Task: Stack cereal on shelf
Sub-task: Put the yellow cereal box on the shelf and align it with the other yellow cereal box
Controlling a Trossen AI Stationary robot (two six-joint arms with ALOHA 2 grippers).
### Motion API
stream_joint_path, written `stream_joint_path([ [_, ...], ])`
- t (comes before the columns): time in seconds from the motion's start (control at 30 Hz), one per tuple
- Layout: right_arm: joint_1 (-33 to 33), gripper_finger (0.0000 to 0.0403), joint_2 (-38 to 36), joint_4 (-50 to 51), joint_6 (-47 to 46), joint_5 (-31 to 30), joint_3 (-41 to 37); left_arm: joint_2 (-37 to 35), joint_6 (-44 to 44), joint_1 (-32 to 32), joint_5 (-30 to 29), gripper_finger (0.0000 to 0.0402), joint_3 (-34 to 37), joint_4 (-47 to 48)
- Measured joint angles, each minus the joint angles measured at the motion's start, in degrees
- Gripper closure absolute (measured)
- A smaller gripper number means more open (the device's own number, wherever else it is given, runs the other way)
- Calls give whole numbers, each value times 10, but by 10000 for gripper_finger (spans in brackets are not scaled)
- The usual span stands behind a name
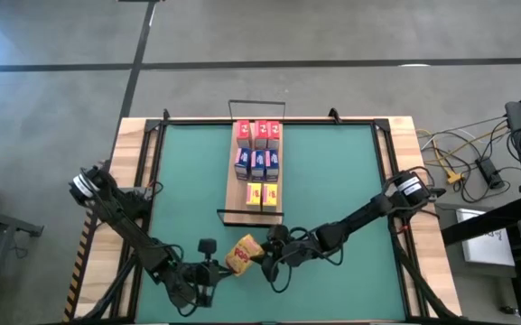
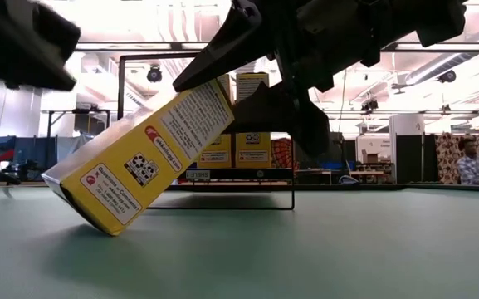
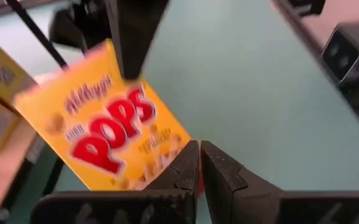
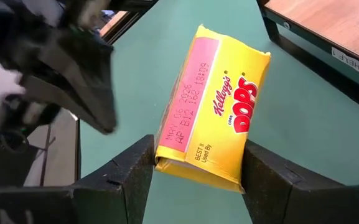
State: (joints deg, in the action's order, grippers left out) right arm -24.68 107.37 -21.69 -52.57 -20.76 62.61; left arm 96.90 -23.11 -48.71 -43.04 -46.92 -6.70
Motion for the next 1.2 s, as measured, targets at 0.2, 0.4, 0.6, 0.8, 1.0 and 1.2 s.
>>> stream_joint_path([
  [0.2,-7,209,-2,-1,31,-3,0,-54,36,0,-38,373,1,-2],
  [0.4,-12,209,-2,-17,68,-3,0,-87,45,9,-76,302,16,-16],
  [0.6,-16,209,-3,-27,102,-3,0,-73,49,24,-77,211,60,-110],
  [0.8,-17,209,-3,-27,111,-3,0,-82,79,21,-130,151,73,-149],
  [1.0,-19,209,-3,-32,147,-3,0,-74,71,21,-98,144,74,-143],
  [1.2,-20,209,-3,-32,160,-3,0,-73,88,21,-140,154,73,-147],
])
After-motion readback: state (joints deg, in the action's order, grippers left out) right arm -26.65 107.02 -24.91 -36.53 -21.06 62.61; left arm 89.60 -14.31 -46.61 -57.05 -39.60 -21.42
